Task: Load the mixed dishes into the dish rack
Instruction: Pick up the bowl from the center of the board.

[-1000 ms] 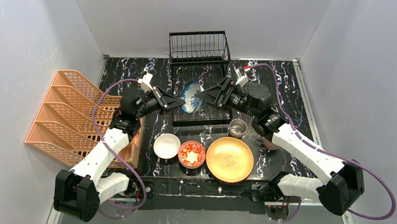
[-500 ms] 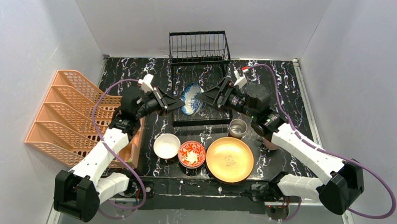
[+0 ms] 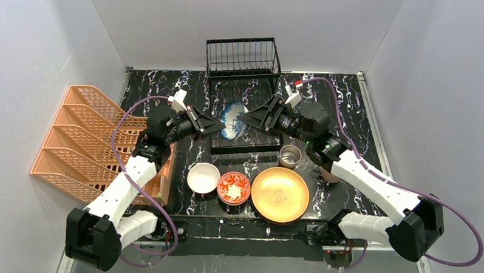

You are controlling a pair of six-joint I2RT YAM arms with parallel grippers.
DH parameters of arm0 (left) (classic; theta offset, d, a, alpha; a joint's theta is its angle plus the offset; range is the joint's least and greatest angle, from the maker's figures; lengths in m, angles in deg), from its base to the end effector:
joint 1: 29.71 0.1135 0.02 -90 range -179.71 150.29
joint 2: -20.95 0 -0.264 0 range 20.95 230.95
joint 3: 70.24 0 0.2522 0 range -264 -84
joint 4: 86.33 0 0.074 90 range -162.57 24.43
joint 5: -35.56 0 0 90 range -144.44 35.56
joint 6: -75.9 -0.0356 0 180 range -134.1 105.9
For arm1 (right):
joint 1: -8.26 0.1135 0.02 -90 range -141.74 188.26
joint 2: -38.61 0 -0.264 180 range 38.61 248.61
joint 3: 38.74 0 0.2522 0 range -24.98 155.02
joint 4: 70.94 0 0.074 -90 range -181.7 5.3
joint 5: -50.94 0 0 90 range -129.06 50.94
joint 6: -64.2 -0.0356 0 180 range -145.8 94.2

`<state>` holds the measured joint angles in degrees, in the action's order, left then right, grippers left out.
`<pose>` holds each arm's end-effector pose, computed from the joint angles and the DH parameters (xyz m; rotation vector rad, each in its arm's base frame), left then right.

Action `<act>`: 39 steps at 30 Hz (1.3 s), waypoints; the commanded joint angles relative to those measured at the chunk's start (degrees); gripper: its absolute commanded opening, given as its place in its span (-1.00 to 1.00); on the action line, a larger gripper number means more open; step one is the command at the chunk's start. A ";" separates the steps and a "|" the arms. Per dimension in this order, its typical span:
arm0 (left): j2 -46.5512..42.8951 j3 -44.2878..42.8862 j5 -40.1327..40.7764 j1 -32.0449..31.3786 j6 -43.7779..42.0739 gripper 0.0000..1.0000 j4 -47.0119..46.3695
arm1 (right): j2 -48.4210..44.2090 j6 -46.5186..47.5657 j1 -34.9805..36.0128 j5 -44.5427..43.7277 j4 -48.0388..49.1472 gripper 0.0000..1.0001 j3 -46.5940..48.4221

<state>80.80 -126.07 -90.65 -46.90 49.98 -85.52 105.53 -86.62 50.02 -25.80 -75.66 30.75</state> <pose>0.2243 -0.0914 0.3155 -0.2227 1.8897 -1.5428 0.2012 0.1906 0.3636 0.1014 1.8477 1.5158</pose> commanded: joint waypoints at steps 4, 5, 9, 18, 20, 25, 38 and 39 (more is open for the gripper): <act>-2.18 -3.19 -1.15 0.14 -2.25 -1.00 1.02 | -0.30 0.85 0.52 -1.51 0.60 -0.97 3.64; -2.19 -3.40 -0.95 0.14 -2.77 -0.97 1.83 | -0.30 0.87 0.52 -1.75 0.43 -0.97 3.79; -2.24 -3.72 -0.50 0.19 -3.86 -0.48 3.60 | -0.31 1.29 0.45 -2.65 -0.45 -0.97 4.42; -2.34 -6.32 2.84 0.15 -10.86 0.39 13.47 | 0.28 5.53 0.51 -5.59 -4.46 -0.97 8.74; -1.73 -8.64 5.03 0.15 -15.00 0.48 19.32 | 0.80 8.39 0.51 -7.40 -7.22 -0.97 10.84; -1.01 -15.11 12.70 0.15 -23.83 0.66 29.72 | 2.66 16.12 0.42 -12.69 -15.26 -0.97 15.49; -4.20 -19.11 28.08 0.15 -35.60 0.97 42.55 | 11.60 35.88 -0.60 -24.45 -25.37 -0.97 21.12; -4.83 -18.42 28.35 0.18 -35.71 0.97 42.63 | 12.11 37.36 -0.83 -24.58 -25.33 -0.97 20.94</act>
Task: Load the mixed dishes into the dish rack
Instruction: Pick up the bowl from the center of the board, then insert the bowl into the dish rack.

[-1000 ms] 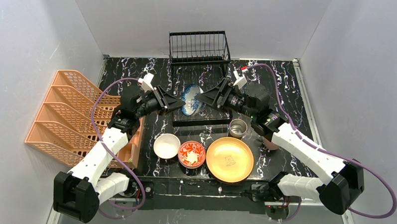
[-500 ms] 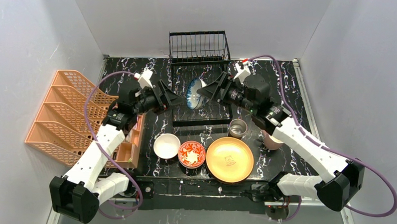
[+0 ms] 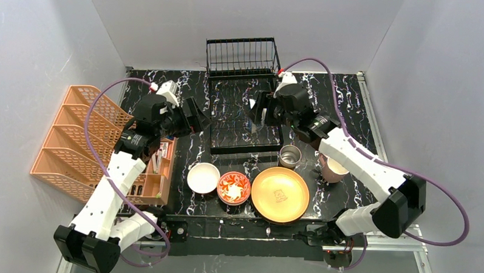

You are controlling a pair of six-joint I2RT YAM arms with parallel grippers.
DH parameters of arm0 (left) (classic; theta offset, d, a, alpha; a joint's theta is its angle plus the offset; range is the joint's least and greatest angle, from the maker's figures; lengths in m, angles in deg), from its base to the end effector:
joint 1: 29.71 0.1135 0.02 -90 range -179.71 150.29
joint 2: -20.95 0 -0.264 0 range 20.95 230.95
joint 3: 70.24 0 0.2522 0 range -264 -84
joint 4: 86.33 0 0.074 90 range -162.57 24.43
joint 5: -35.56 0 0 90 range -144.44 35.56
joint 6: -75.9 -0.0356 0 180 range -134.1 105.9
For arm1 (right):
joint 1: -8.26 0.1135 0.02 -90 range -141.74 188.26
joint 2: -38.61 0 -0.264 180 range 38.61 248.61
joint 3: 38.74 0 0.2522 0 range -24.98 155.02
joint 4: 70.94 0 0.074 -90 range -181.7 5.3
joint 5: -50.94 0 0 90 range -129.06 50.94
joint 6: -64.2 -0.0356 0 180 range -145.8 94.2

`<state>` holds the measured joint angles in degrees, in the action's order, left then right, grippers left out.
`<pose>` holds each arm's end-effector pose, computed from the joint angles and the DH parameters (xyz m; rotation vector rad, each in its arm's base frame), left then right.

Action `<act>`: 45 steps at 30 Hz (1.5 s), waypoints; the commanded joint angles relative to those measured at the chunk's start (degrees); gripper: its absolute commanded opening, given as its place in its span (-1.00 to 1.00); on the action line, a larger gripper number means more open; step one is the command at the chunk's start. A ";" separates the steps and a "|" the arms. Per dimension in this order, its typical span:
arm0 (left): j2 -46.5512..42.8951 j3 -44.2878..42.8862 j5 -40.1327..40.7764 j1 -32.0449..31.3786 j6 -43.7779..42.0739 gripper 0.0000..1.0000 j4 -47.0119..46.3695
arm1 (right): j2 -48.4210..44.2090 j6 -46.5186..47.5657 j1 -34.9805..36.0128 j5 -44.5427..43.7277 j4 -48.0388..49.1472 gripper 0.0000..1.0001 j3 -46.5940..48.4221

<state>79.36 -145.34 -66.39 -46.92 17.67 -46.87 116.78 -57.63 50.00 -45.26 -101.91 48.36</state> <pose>0.2114 -0.0732 0.3687 -0.1174 2.0356 -0.7543 0.2387 0.2078 0.3700 -0.1013 2.0245 0.7297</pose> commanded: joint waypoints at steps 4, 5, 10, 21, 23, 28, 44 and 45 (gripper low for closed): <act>-5.72 3.18 5.99 0.16 -4.60 0.97 5.33 | 2.35 12.81 -1.10 -5.92 3.63 -0.97 1.01; -6.34 3.99 6.49 0.16 -4.75 0.97 5.42 | 2.68 14.12 -1.15 -6.17 4.69 -0.97 -0.09; -9.76 6.37 12.00 0.21 -4.02 0.97 6.03 | 3.74 17.54 -1.93 -8.40 11.67 -0.97 -4.81; -14.12 11.82 19.56 0.18 -2.41 0.97 4.55 | 9.29 19.11 -5.07 -5.01 22.22 -0.97 -8.48; -14.73 13.13 19.83 0.19 -2.70 0.97 4.01 | 10.14 18.37 -5.74 -4.34 23.70 -0.97 -8.55; -15.23 16.76 19.73 0.16 -3.30 0.97 3.54 | 11.93 16.09 -6.64 -3.80 28.95 -0.97 -9.76; -16.48 18.06 16.17 0.19 -6.66 0.97 3.18 | 18.33 12.48 -6.62 -7.53 40.25 -0.97 -10.07; -16.56 18.09 15.77 0.21 -6.90 0.97 3.22 | 18.60 12.43 -6.65 -7.79 41.06 -0.97 -10.32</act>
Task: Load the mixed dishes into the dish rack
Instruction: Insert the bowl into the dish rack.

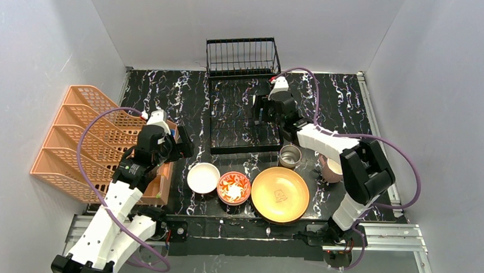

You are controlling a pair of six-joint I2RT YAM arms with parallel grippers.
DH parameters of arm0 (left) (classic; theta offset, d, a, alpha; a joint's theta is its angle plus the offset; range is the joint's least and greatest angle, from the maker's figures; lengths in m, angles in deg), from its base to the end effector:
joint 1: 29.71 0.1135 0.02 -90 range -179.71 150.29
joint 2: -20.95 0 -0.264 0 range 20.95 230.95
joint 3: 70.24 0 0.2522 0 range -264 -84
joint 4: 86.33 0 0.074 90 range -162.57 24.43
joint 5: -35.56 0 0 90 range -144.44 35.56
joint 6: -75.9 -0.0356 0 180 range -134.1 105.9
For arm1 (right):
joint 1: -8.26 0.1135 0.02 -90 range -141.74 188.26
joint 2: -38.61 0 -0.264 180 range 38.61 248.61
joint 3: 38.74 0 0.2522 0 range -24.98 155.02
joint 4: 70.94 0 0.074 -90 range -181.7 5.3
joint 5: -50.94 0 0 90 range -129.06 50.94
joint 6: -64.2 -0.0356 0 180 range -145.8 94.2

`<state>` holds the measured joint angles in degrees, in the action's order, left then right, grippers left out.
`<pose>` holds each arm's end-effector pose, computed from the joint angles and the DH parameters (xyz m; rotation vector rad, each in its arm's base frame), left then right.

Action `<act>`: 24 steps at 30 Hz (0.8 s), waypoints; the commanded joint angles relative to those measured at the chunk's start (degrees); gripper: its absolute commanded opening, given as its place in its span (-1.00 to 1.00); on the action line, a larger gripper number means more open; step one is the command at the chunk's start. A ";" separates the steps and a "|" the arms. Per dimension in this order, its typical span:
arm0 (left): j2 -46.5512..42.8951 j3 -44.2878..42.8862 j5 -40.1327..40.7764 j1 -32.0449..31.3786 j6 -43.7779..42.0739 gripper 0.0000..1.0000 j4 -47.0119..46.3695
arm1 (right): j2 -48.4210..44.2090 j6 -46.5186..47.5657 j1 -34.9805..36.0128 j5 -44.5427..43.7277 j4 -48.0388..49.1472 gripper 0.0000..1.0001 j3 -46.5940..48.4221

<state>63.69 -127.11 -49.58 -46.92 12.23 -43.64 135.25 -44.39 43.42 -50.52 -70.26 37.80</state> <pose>0.1603 -0.0465 0.3019 -0.2185 2.0778 -0.3780 0.3230 0.2188 0.2529 -0.1419 1.9224 0.4431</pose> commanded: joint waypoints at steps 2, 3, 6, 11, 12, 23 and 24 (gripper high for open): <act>-0.73 -0.13 -1.59 0.17 -1.69 0.97 -0.17 | 0.84 -0.99 -0.01 -3.41 10.29 -0.97 0.07; -0.69 -0.17 -1.70 0.18 -1.79 0.97 -0.26 | 1.24 -0.91 -0.08 -4.14 10.37 -0.97 0.14; -0.71 -0.13 -1.61 0.20 -1.81 0.97 -0.21 | 1.88 -0.90 -0.08 -5.32 11.98 -0.97 -0.54; -0.84 -0.13 -1.61 0.24 -1.81 0.97 -0.34 | 3.41 -0.95 -0.05 -5.76 14.29 -0.97 -0.90; -0.73 -0.13 -1.62 0.20 -1.81 0.97 -0.36 | 3.87 -0.98 0.00 -5.76 14.49 -0.97 -0.77; -0.46 -0.03 -1.79 0.23 -1.89 0.97 -0.59 | 8.11 -1.54 -0.02 -7.37 15.92 -0.97 0.37; -0.47 -0.04 -1.85 0.25 -1.89 0.97 -0.62 | 8.41 -1.54 -0.02 -7.57 15.93 -0.97 0.51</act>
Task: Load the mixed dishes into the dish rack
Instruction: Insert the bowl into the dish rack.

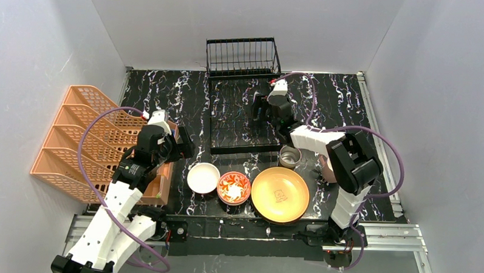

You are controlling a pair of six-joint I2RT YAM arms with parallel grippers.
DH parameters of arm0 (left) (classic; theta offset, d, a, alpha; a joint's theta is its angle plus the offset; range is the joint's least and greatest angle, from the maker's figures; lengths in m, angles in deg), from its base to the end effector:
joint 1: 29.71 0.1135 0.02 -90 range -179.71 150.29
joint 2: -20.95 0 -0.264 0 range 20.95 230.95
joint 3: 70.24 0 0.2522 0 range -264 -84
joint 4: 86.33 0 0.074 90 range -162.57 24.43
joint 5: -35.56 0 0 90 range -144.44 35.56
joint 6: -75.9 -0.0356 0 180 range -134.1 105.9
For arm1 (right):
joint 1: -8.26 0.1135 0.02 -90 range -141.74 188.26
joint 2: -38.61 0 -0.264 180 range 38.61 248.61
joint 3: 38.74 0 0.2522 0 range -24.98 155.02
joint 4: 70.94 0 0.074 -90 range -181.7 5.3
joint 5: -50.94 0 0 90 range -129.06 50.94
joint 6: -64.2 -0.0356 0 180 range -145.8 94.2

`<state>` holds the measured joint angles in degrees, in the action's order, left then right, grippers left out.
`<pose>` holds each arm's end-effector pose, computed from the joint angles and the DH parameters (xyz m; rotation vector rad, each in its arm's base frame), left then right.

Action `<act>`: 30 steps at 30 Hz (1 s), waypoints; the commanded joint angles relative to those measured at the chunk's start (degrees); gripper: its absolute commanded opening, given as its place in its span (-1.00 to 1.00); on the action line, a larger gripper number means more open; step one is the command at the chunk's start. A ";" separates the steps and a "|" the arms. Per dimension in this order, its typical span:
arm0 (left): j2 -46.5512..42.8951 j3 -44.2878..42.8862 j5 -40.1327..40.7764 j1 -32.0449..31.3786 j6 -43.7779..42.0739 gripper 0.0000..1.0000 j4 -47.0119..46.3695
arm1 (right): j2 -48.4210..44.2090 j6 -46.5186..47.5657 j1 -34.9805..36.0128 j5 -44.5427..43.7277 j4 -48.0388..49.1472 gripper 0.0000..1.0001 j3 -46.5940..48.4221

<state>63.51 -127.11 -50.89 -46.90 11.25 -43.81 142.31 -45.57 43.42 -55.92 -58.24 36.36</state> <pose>0.1597 -0.0471 0.3026 -0.1869 2.0772 -0.3924 0.3394 0.2264 0.2197 -0.0424 1.8543 0.3994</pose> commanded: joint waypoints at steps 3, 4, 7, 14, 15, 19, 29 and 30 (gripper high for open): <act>-0.25 -0.04 -0.56 0.22 -0.91 0.97 -0.45 | 2.47 -0.35 -0.05 -2.65 3.94 -0.97 2.33; -0.33 -0.03 -0.50 0.19 -0.91 0.97 -0.45 | 2.78 -0.28 -0.05 -2.53 3.87 -0.97 2.45; -0.64 -0.04 -0.33 0.20 -0.91 0.97 -0.49 | 3.56 -0.39 -0.08 -2.12 3.68 -0.97 2.47; -0.64 0.02 -0.17 0.14 -0.91 0.97 -0.44 | 5.25 -1.65 -0.07 -0.59 1.96 -0.81 2.82; -0.64 -0.03 -0.19 0.19 -0.91 0.97 -0.39 | 5.39 -1.72 -0.02 -0.50 1.79 -0.77 2.82; -0.72 -0.04 -0.08 0.19 -0.91 0.97 -0.41 | 6.13 -2.05 -0.09 -0.19 0.63 -0.54 3.14; -0.73 -0.04 -0.05 0.16 -0.91 0.97 -0.44 | 5.46 -3.11 -0.01 -1.04 -2.30 0.11 4.07; -0.66 -0.03 -0.06 0.14 -0.91 0.97 -0.45 | 5.20 -3.16 0.00 -1.06 -2.44 0.19 4.13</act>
<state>63.49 -127.11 -50.89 -46.92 11.18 -43.83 147.47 -47.91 43.18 -56.82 -55.68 39.05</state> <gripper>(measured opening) 0.983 0.765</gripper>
